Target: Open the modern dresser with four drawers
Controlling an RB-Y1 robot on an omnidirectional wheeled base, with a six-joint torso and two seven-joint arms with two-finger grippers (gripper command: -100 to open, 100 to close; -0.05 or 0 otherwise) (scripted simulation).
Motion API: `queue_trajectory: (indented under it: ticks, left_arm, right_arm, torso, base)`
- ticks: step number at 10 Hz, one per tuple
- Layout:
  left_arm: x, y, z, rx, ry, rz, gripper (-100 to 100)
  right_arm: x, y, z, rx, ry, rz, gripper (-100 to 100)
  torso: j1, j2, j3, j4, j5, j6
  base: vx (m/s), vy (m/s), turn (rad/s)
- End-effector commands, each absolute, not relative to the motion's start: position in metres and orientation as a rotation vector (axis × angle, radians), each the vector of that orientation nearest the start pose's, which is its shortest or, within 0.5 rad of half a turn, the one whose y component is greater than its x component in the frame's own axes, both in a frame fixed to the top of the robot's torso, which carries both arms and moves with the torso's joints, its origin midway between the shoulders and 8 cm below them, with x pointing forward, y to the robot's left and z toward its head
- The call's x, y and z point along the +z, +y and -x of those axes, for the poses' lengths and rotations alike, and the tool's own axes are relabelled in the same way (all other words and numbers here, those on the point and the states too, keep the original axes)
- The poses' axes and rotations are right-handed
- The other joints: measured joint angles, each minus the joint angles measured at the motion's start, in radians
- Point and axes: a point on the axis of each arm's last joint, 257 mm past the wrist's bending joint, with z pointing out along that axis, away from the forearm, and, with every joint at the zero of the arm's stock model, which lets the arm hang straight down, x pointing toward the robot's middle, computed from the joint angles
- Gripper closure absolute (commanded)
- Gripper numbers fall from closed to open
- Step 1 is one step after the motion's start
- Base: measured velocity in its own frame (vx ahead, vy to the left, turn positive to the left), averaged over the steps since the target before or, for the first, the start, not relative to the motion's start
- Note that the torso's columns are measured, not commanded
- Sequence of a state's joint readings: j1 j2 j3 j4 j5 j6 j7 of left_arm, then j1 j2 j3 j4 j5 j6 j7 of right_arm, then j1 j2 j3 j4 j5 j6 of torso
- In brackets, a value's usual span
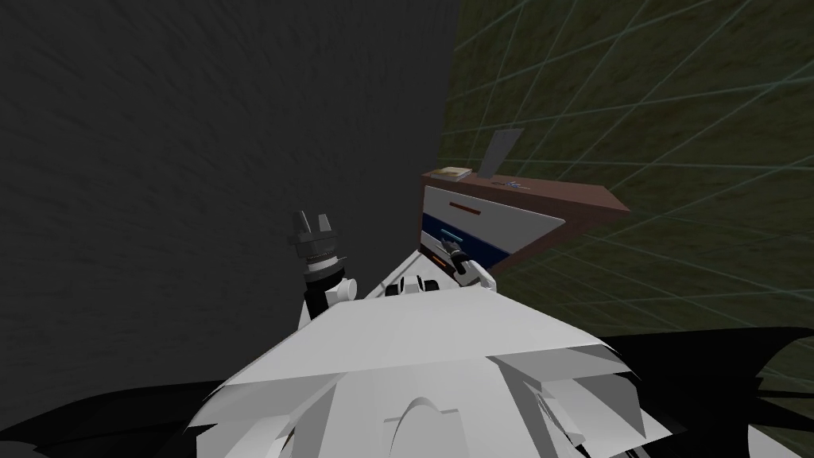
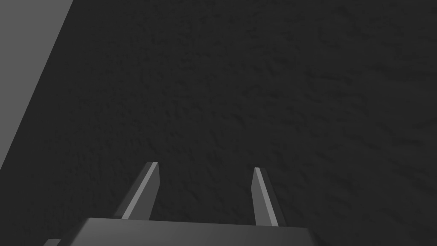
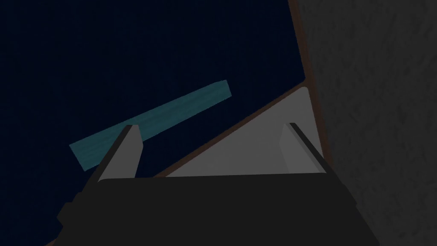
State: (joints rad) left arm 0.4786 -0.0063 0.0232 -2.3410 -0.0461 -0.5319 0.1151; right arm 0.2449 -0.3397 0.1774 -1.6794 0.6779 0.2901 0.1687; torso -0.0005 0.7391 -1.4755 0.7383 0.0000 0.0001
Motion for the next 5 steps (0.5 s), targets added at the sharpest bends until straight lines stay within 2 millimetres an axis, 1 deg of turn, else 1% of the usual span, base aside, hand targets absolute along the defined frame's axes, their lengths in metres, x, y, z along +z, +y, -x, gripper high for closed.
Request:
queue_trajectory:
  ticks: [1, 2, 3, 4, 5]
  left_arm:
    - [0.063, 0.274, -0.326, -1.390, 0.530, 0.578, 0]
    - [0.063, 0.274, -0.326, -1.390, 0.530, 0.578, 0]
    - [0.063, 0.274, -0.326, -1.390, 0.530, 0.578, 0]
    - [0.063, 0.274, -0.326, -1.390, 0.530, 0.578, 0]
    - [0.063, 0.274, -0.326, -1.390, 0.530, 0.578, 0]
  right_arm:
    - [-0.361, -0.339, -0.443, 0.026, 1.905, -0.433, -100]
    - [-0.372, -0.354, -0.440, -0.071, 1.935, -0.402, -100]
    - [-0.375, -0.356, -0.439, -0.082, 1.941, -0.397, -100]
    - [-0.385, -0.373, -0.435, -0.183, 1.969, -0.361, -100]
    - [-0.388, -0.383, -0.436, -0.255, 1.982, -0.322, -100]
  torso:
    - [0.002, -0.001, 0.000, 0.000, 0.000, 0.000]
    - [0.000, -0.001, 0.000, 0.000, 0.000, 0.000]
    - [0.000, -0.002, -0.001, 0.000, 0.000, 0.000]
    - [-0.001, -0.001, -0.001, 0.000, 0.000, 0.000]
    - [0.000, -0.001, -0.001, 0.000, 0.000, 0.000]
  base:
    - [0.034, 0.087, 0.007]
    - [0.041, 0.084, 0.026]
    - [0.039, 0.072, 0.009]
    - [0.037, 0.073, 0.020]
    - [0.048, 0.103, 0.039]
